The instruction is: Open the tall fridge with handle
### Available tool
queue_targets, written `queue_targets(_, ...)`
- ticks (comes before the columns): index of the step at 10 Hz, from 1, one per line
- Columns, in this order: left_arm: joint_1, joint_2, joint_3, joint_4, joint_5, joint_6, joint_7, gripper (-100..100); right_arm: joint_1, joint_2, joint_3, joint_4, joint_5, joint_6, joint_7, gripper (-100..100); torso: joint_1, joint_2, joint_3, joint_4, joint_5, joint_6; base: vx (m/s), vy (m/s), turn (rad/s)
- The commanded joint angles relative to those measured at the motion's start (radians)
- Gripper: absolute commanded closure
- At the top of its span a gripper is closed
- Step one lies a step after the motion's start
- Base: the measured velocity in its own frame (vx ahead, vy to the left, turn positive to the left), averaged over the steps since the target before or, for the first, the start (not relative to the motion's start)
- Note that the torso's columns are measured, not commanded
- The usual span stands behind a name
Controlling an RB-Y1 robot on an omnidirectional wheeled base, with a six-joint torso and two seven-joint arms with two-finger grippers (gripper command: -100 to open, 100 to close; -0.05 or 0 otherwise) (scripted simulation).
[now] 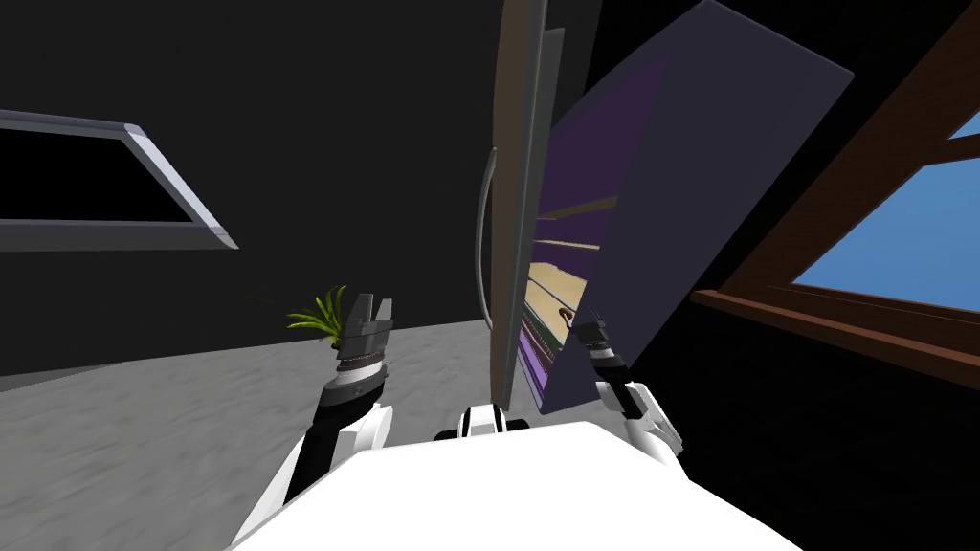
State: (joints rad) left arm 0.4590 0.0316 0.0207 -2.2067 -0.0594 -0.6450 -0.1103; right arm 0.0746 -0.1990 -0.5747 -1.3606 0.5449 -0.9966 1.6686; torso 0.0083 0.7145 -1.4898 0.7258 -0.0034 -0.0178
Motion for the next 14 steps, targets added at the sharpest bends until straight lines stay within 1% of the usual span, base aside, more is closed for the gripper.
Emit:
queue_targets(1,0.000,0.000,0.000,0.000,0.000,0.000,0.000,0,-0.007,0.017,-0.015,0.048,0.041,-0.024,0.075,-100,-0.001,0.000,0.000,0.000,0.000,-0.001,0.015,0.042,-0.001)
queue_targets(2,0.000,0.000,0.000,0.000,0.000,0.000,0.000,0,-0.011,0.031,-0.032,0.069,0.060,-0.037,0.101,-100,-0.002,0.000,0.000,0.000,-0.001,0.000,0.038,0.061,0.011)
queue_targets(3,0.000,0.000,0.000,0.000,0.000,0.000,0.000,0,-0.011,0.031,-0.032,0.069,0.060,-0.037,0.113,-100,-0.002,-0.002,-0.001,-0.001,-0.001,-0.001,0.021,0.052,0.023)
queue_targets(4,0.000,0.000,0.000,0.000,0.000,0.000,0.000,0,-0.014,0.048,-0.047,0.089,0.077,-0.049,0.147,-100,-0.004,-0.002,-0.001,0.000,0.000,0.001,0.015,0.056,0.124)
queue_targets(5,0.000,0.000,0.000,0.000,0.000,0.000,0.000,0,-0.017,0.069,-0.061,0.106,0.093,-0.061,0.175,-100,-0.006,0.008,0.004,0.006,0.002,0.011,0.046,0.061,0.053)
queue_targets(6,0.000,0.000,0.000,0.000,0.000,0.000,0.000,0,-0.017,0.069,-0.061,0.106,0.093,-0.061,0.178,-100,-0.008,0.018,0.011,0.010,0.003,0.016,0.043,0.049,-0.011)
queue_targets(8,0.000,0.000,0.000,0.000,0.000,0.000,0.000,0,-0.022,0.124,-0.084,0.134,0.120,-0.080,0.230,-100,-0.009,0.028,0.017,0.014,0.003,0.018,0.015,0.041,0.002)
queue_targets(10,0.000,0.000,0.000,0.000,0.000,0.000,0.000,0,-0.025,0.185,-0.099,0.152,0.139,-0.093,0.266,-100,-0.008,0.026,0.015,0.013,0.003,0.018,0.003,0.040,0.005)
queue_targets(11,0.000,0.000,0.000,0.000,0.000,0.000,0.000,0,-0.026,0.216,-0.104,0.157,0.145,-0.097,0.277,-100,-0.008,0.024,0.014,0.012,0.003,0.018,0.003,0.033,0.002)
queue_targets(12,0.000,0.000,0.000,0.000,0.000,0.000,0.000,0,-0.026,0.225,-0.104,0.157,0.145,-0.097,0.277,-100,-0.009,0.023,0.013,0.012,0.003,0.018,0.007,0.019,0.002)
queue_targets(13,0.000,0.000,0.000,0.000,0.000,0.000,0.000,0,-0.027,0.246,-0.106,0.160,0.147,-0.099,0.282,-100,-0.009,0.023,0.013,0.012,0.003,0.018,0.006,0.007,0.000)
queue_targets(14,0.000,0.000,0.000,0.000,0.000,0.000,0.000,0,-0.026,0.233,-0.105,0.158,0.146,-0.099,0.278,-100,-0.009,0.023,0.013,0.012,0.003,0.018,0.000,0.000,0.000)
